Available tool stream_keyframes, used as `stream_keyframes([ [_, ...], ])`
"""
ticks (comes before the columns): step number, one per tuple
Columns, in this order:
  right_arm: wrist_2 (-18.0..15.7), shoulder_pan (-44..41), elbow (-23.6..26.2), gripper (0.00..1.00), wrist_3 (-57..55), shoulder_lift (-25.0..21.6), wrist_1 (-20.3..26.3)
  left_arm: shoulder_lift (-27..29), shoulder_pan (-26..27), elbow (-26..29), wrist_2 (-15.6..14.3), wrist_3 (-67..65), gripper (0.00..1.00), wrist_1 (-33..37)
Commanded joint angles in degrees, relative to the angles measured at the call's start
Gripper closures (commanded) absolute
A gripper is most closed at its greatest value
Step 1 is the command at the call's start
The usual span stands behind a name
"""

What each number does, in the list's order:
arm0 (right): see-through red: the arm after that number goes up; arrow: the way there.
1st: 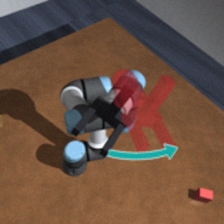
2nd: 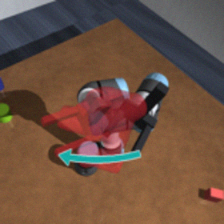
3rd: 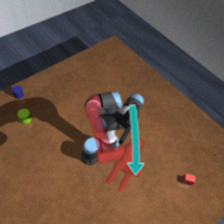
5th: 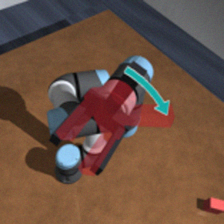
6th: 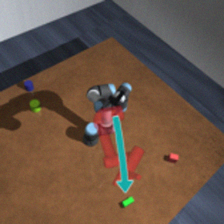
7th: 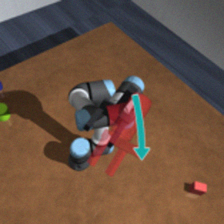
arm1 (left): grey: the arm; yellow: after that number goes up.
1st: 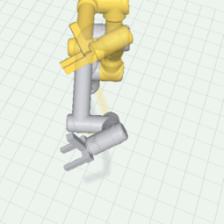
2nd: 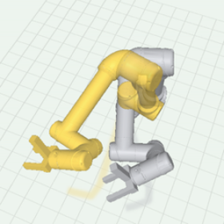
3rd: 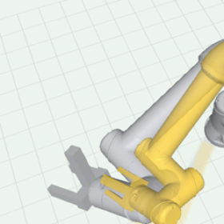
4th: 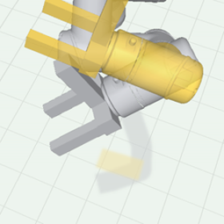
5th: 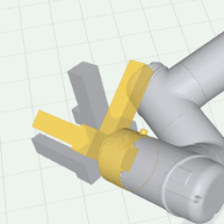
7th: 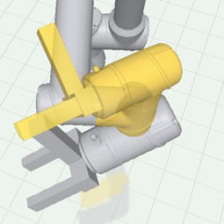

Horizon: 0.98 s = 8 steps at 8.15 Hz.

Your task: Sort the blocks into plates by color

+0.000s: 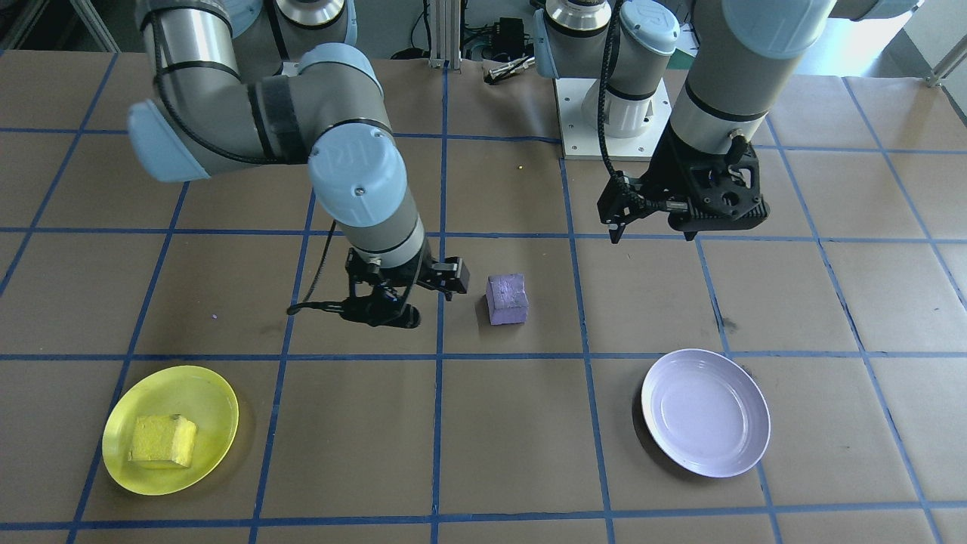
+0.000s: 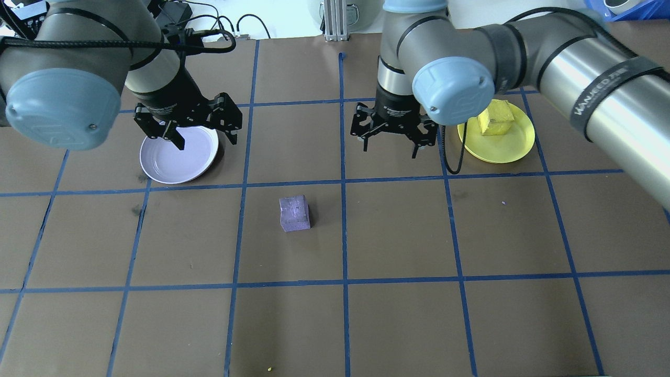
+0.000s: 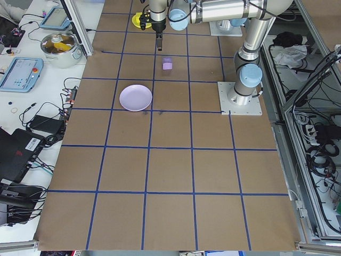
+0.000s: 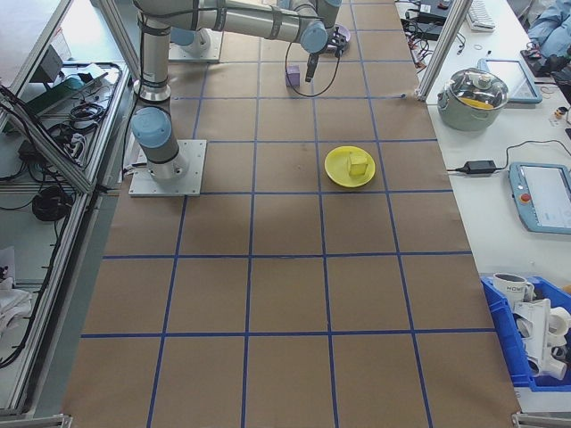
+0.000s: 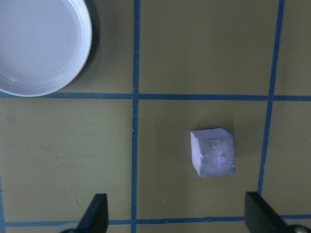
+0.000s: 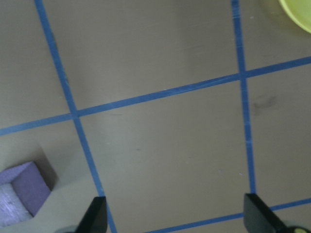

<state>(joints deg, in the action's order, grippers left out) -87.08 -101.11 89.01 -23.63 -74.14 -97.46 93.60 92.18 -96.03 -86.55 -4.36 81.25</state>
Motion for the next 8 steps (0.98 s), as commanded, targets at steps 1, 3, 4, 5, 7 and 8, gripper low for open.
stream_keyframes([
  [1, -5.2, 6.43, 0.12, 0.0, 10.04, -9.32, 13.91, 5.34, 4.49, -1.26, 1.38, -0.83, 0.0, -0.91],
  [3, -4.33, 8.65, -0.06, 0.0, 11.94, -14.17, 14.34, 9.39, 6.69, -2.05, 1.65, -1.18, 0.0, -3.19],
  [4, -4.33, 8.57, -0.15, 0.0, 13.24, -14.8, 10.23, 10.8, 7.74, -2.4, 2.08, -1.18, 0.0, -3.2],
  [5, -4.33, 8.48, -0.06, 0.0, 13.69, -15.42, 10.36, 12.21, 8.28, -3.71, 3.83, -1.27, 0.0, -3.47],
  [7, -4.42, 8.39, 0.2, 0.0, 13.61, -16.13, 10.89, 14.49, 8.37, -5.13, 4.11, -1.18, 0.0, -6.01],
  [8, -4.33, 8.22, 0.73, 0.0, 13.61, -16.3, 10.89, 15.99, 8.37, -5.13, 4.02, -1.18, 0.0, -6.02],
])
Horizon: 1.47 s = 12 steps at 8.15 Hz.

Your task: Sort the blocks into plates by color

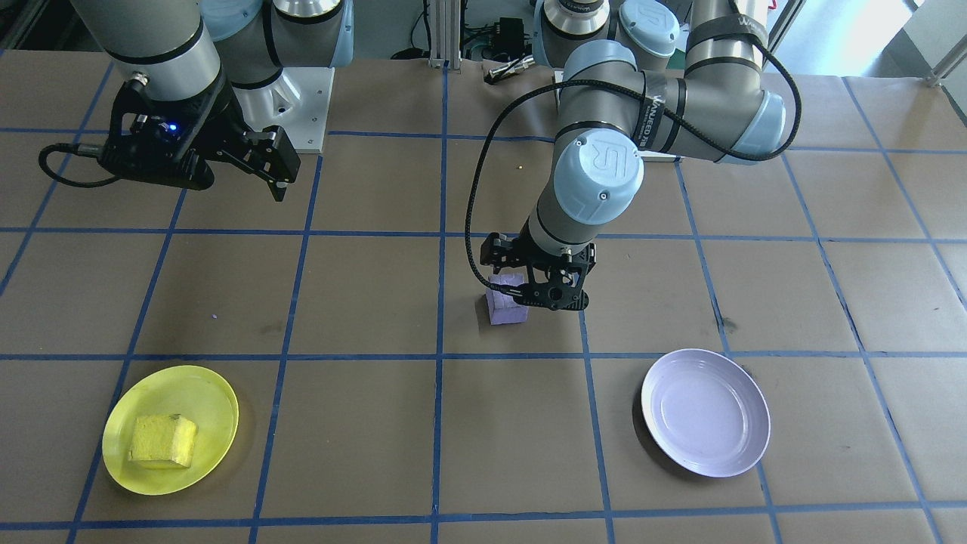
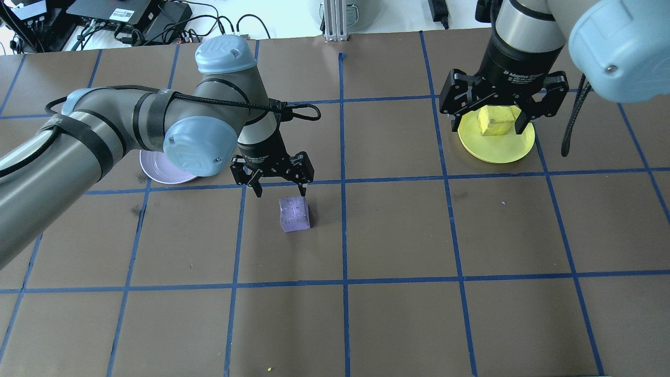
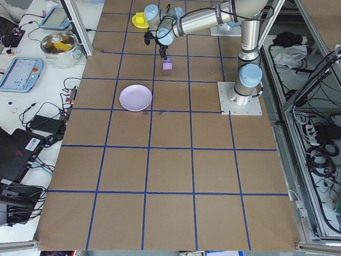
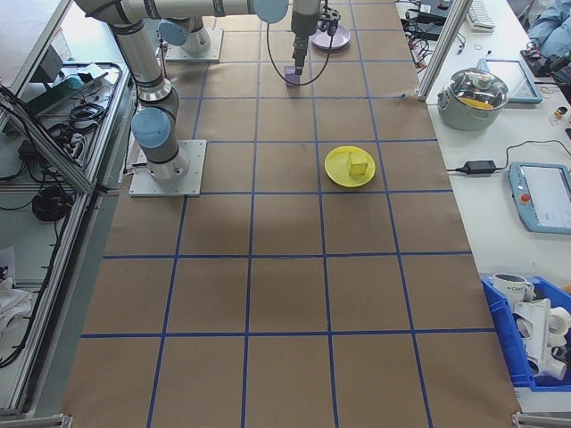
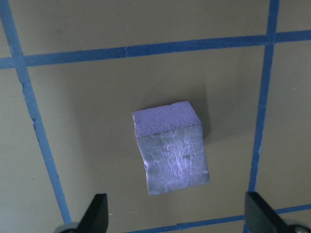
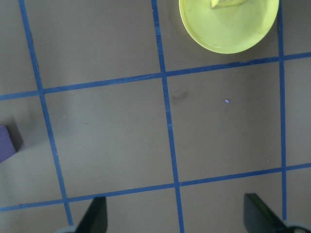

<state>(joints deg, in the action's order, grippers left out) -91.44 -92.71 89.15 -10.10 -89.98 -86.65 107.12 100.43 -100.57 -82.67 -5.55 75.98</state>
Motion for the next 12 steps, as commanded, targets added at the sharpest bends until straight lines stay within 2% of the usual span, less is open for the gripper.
stream_keyframes([
  [1, 0.04, -0.27, 1.72, 0.0, 0.26, -1.93, 0.16, 3.79, 0.12, -0.59, 0.05, 0.01, 0.0, -0.84],
  [3, -0.14, -0.27, 4.89, 0.0, 2.18, -4.23, -0.62, 6.07, 0.12, -0.59, 0.22, -0.16, 0.0, -2.23],
  [7, 0.04, -0.27, 4.98, 0.0, 2.1, -4.5, -0.71, 8.54, 0.12, -0.5, 0.14, -1.75, 0.0, -3.73],
  [8, 0.04, -0.27, 4.98, 0.0, 2.1, -4.5, -0.71, 8.89, 0.12, -0.59, 0.31, -1.83, 0.05, -6.0],
  [9, 0.04, -0.27, 4.98, 0.0, 2.02, -4.59, -0.71, 9.25, 0.12, -0.5, 0.31, -1.75, 0.38, -6.28],
  [10, 0.04, -0.27, 4.98, 0.0, 2.02, -4.59, -0.71, 8.9, 0.21, -0.5, 0.31, -1.83, 0.93, -6.11],
  [11, 0.04, -0.27, 4.98, 0.0, 2.02, -4.5, -0.63, 8.2, 0.12, -0.5, 0.23, -1.75, 1.0, -6.11],
  [12, 0.04, -0.27, 5.07, 0.0, 2.02, -4.59, -0.63, 7.06, 0.12, 0.02, -0.12, -1.75, 1.0, -5.85],
])
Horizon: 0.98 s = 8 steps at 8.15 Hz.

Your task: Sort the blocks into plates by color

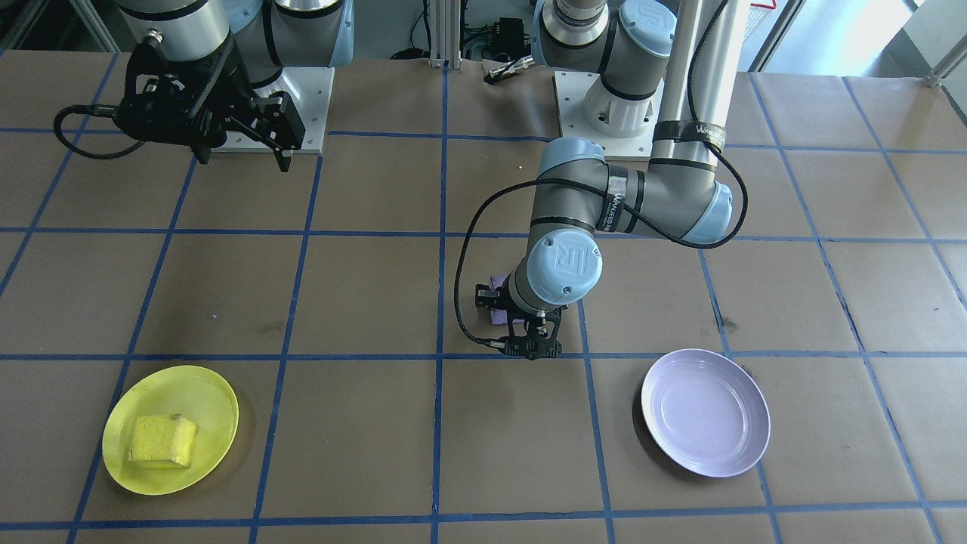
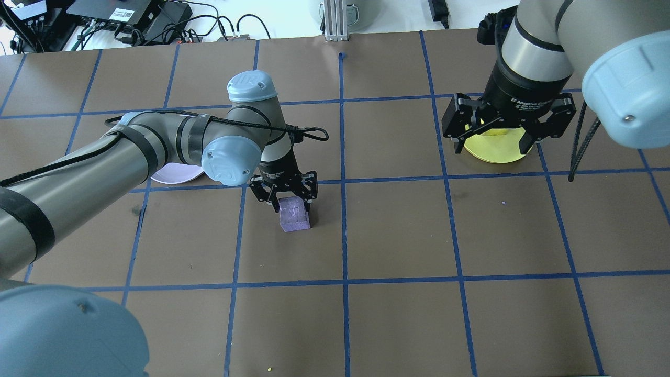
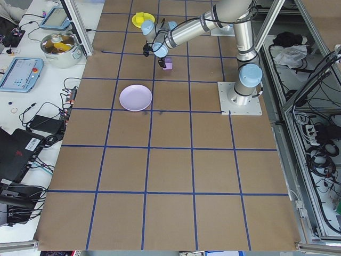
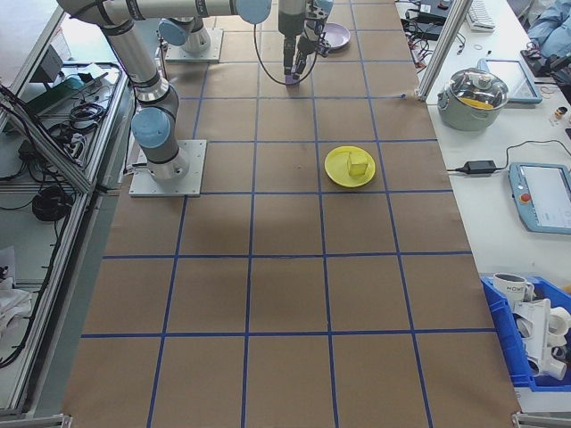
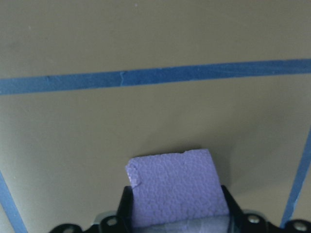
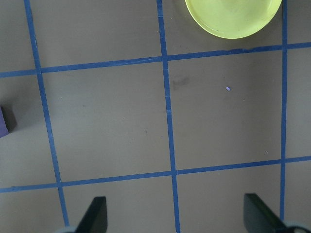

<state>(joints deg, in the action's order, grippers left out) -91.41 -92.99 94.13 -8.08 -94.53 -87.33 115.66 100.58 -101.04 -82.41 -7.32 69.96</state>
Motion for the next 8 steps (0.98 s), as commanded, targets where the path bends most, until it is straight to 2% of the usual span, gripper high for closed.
stream_keyframes([
  [1, 0.0, 0.0, 0.17, 0.0, -0.01, -0.04, -0.04, -2.8, -0.12, 0.67, -0.81, 0.2, 1.0, 0.79],
  [2, 0.0, 0.0, 0.17, 0.0, -0.01, -0.04, -0.04, -4.9, -0.56, 0.76, -0.82, 0.9, 1.0, 3.32],
  [3, 0.0, 0.0, 0.17, 0.0, -0.01, -0.04, -0.04, -7.97, -1.34, 1.54, -2.3, 1.43, 1.0, 7.7],
  [4, 0.0, 0.0, 0.17, 0.0, -0.01, 0.04, -0.04, -10.7, -3.79, 3.73, -7.01, 2.91, 1.0, 9.31],
  [5, -0.08, 0.0, 0.26, 0.0, -0.01, 0.13, -0.04, -11.94, -8.25, 6.18, -7.58, 5.97, 1.0, 11.24],
  [7, -0.09, 0.0, 0.26, 0.0, 0.08, 0.22, -0.12, -10.13, -15.65, 8.4, -8.99, 14.5, 1.0, 8.38],
  [8, -0.09, 0.0, 0.35, 0.0, 0.08, 0.31, -0.12, -8.72, -18.46, 8.58, -8.91, 16.18, 1.0, 3.66],
])
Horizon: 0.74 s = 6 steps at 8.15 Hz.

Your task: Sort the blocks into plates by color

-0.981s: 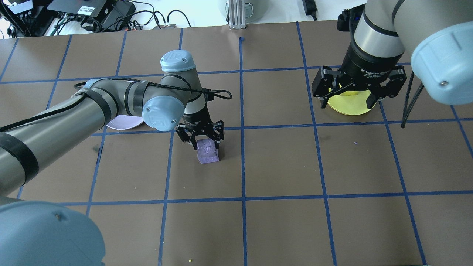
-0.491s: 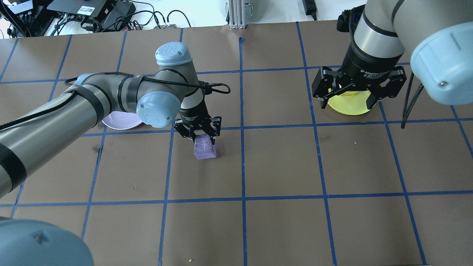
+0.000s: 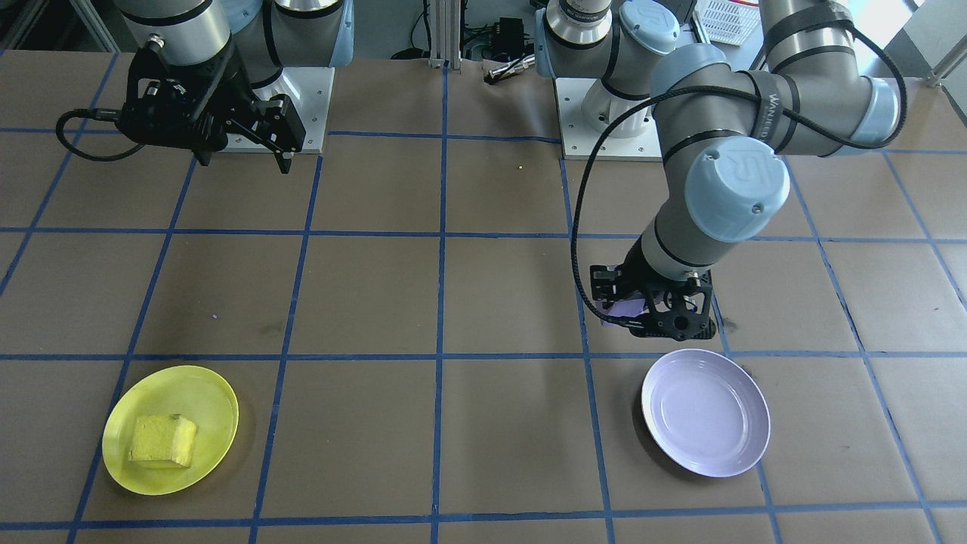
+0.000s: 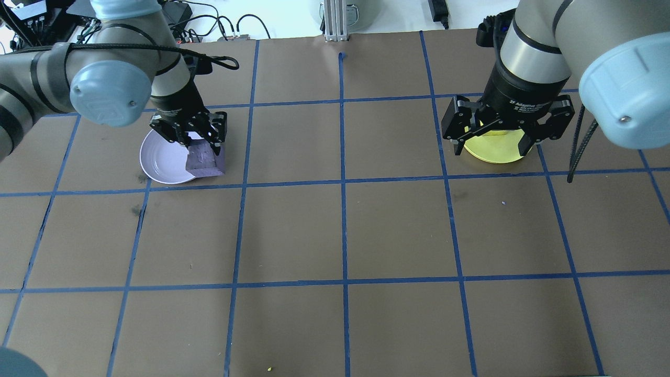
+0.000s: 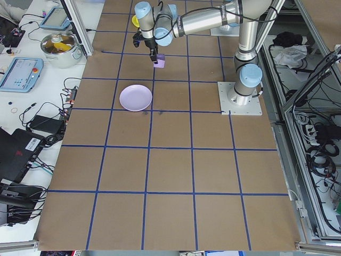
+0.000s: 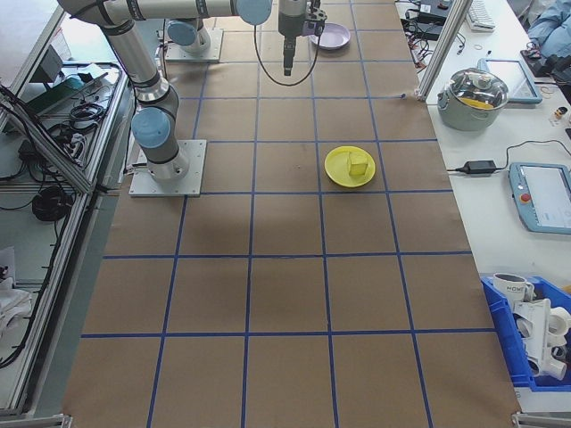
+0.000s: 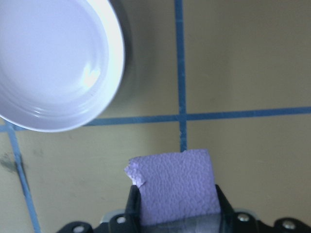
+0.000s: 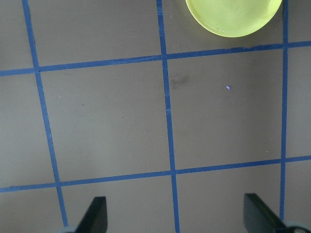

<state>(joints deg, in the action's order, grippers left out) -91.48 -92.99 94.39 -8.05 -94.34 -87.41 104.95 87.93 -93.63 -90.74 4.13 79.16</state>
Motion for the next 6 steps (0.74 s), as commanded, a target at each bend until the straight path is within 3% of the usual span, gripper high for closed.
stream_keyframes([
  [1, -0.01, 0.0, 0.09, 0.0, 0.05, 0.04, -0.05, 3.76, -7.49, 1.26, -0.49, 7.53, 1.0, -8.64],
  [5, -0.01, 0.0, 0.18, 0.0, 0.05, 0.21, -0.13, 10.18, -10.59, 1.34, -0.58, 10.72, 1.0, -17.98],
  [6, -0.01, 0.0, 0.18, 0.0, 0.05, 0.21, -0.22, 11.06, -10.76, 1.43, -0.58, 10.64, 0.49, -18.59],
])
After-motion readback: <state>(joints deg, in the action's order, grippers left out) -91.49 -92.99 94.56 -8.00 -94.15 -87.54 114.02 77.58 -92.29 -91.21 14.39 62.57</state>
